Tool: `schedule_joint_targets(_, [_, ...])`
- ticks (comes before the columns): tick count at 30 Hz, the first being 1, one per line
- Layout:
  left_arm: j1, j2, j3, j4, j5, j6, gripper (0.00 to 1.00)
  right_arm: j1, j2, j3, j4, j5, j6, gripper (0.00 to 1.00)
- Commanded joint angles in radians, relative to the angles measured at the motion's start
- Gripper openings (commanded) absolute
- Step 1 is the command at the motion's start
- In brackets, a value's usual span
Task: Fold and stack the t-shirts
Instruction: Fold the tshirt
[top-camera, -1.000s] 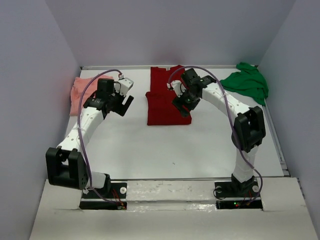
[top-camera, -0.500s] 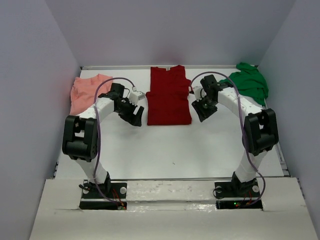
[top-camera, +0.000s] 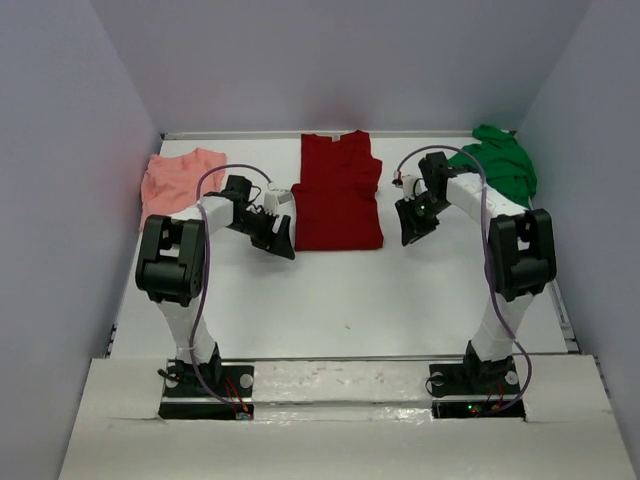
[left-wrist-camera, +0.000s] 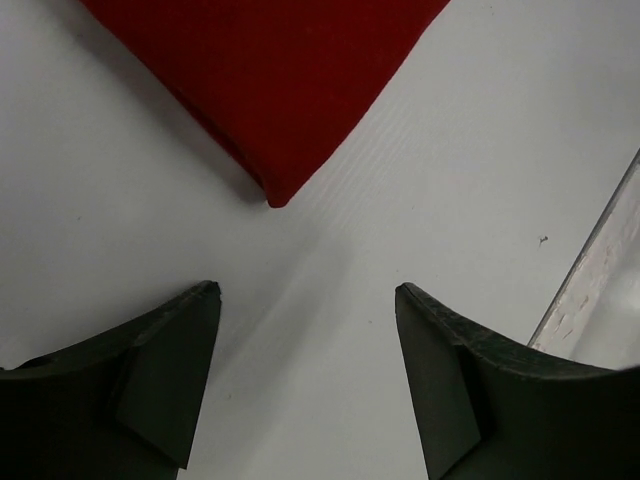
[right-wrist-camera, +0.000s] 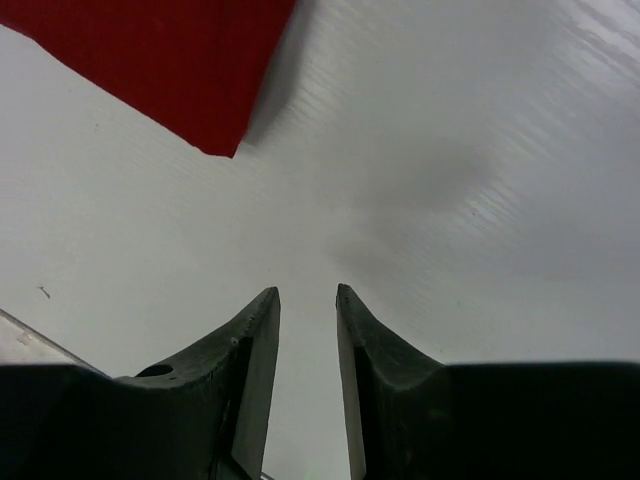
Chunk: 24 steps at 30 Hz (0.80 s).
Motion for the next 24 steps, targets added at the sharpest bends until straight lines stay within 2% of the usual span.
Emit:
schedule_joint_targets(1, [0.006, 0.028, -0.017, 0.035, 0.07, -0.033, 0.79, 0.002, 0.064, 0.059, 0.002, -0.122, 0.026, 0.34])
schedule_joint_targets(8, [0.009, 0.076, 0.007, 0.078, 0.074, -0.075, 0.72, 0.002, 0.174, 0.148, -0.041, -0.221, 0.021, 0.29])
schedule_joint_targets(14, [0.009, 0.142, 0.043, 0.101, 0.085, -0.099, 0.68, 0.002, 0.24, 0.199, -0.063, -0.262, 0.018, 0.3])
schedule_joint_targets(17, [0.009, 0.171, 0.058, 0.118, 0.093, -0.112, 0.62, 0.002, 0.27, 0.225, -0.075, -0.282, 0.014, 0.36])
schedule_joint_targets(20, [0.009, 0.192, 0.075, 0.124, 0.099, -0.118, 0.61, 0.002, 0.29, 0.248, -0.092, -0.3, 0.011, 0.37])
schedule_joint_targets(22, [0.01, 0.199, 0.081, 0.129, 0.105, -0.121, 0.61, 0.002, 0.308, 0.254, -0.097, -0.307, 0.008, 0.43])
schedule_joint_targets(24, [0.009, 0.2, 0.078, 0.141, 0.102, -0.129, 0.54, 0.002, 0.317, 0.262, -0.101, -0.313, 0.003, 0.48])
